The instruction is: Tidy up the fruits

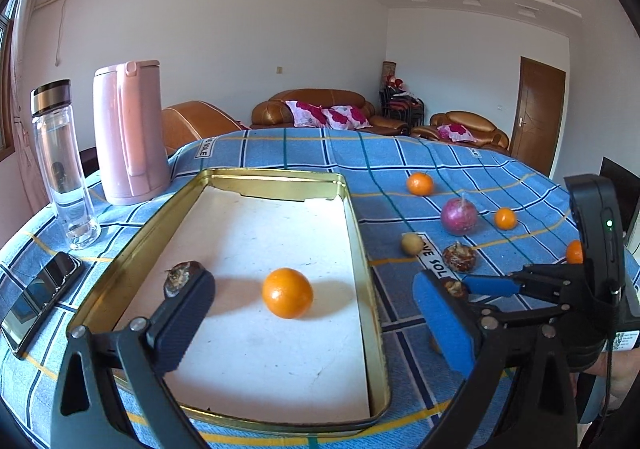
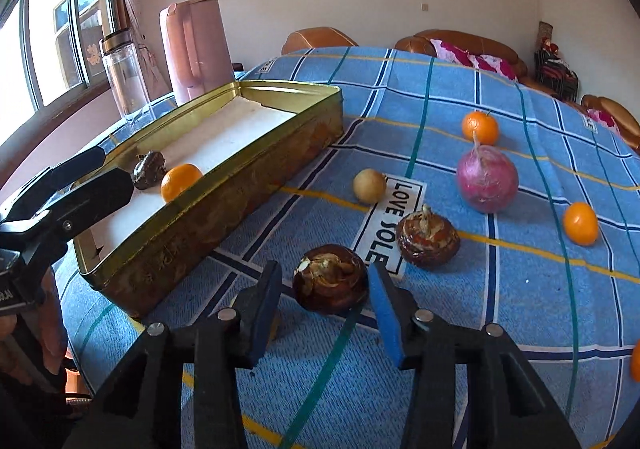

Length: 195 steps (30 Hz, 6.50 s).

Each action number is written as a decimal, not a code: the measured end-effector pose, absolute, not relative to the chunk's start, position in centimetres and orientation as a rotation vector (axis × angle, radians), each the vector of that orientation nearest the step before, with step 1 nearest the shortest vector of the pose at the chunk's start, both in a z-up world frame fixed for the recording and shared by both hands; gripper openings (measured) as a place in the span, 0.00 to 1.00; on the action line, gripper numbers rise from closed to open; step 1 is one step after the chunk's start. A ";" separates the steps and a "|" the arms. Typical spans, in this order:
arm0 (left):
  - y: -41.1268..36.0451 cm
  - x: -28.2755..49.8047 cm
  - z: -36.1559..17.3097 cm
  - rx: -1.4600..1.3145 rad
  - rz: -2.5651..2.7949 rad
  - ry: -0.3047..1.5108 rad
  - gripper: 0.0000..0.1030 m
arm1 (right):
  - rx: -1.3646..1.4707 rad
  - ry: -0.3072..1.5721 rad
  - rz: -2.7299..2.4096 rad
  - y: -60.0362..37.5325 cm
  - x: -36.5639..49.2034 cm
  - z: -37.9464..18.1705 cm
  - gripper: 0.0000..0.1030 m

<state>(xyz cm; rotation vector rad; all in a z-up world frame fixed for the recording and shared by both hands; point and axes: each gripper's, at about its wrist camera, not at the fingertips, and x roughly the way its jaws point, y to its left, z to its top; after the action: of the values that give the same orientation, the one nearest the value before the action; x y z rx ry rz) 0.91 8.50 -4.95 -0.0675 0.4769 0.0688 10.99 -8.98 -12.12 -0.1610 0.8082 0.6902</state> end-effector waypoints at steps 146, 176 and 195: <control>0.3 -1.8 -3.0 0.111 -0.095 0.229 0.30 | -0.117 0.219 0.724 -17.4 2.6 -9.1 0.40; 1.1 -0.8 -0.3 0.105 -0.041 0.203 0.30 | -0.118 0.164 0.773 -14.9 2.6 -5.6 0.40; 3.1 0.1 -0.5 0.060 0.015 0.253 0.30 | -0.158 0.176 0.818 -12.3 3.8 -4.3 0.40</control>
<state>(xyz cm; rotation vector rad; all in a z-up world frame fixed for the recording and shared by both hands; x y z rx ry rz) 0.06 3.12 -0.51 0.0598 0.2535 0.0147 3.77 -12.33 -4.31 -0.1584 0.1759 0.8183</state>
